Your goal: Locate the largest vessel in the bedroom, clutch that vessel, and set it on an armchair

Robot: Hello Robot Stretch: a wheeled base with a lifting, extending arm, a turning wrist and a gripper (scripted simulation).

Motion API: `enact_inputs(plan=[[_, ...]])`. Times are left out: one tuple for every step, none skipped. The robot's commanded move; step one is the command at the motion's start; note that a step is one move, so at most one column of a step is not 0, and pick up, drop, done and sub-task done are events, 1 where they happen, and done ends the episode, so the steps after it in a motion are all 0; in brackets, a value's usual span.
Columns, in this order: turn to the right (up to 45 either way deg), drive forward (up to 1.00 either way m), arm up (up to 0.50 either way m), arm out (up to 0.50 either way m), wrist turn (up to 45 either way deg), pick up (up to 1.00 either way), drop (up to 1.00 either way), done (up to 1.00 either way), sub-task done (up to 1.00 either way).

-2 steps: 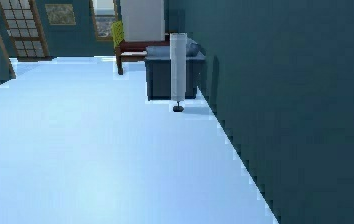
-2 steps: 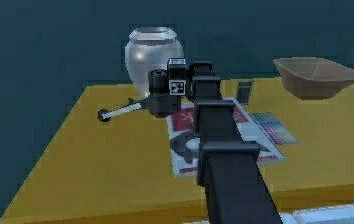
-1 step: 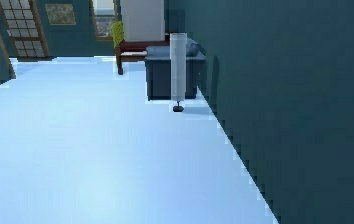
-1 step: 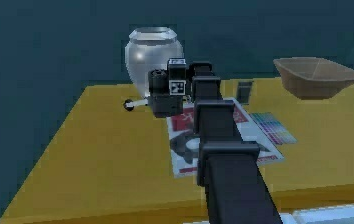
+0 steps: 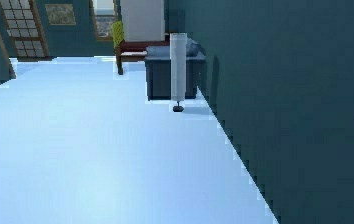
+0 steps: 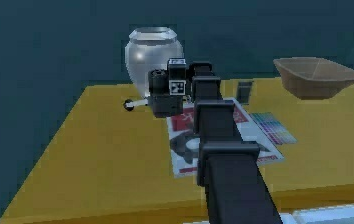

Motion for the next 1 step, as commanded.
enact_inputs(plan=[[0.0,0.00,0.00,0.00,-45.0,0.00,0.00,0.00,0.00]])
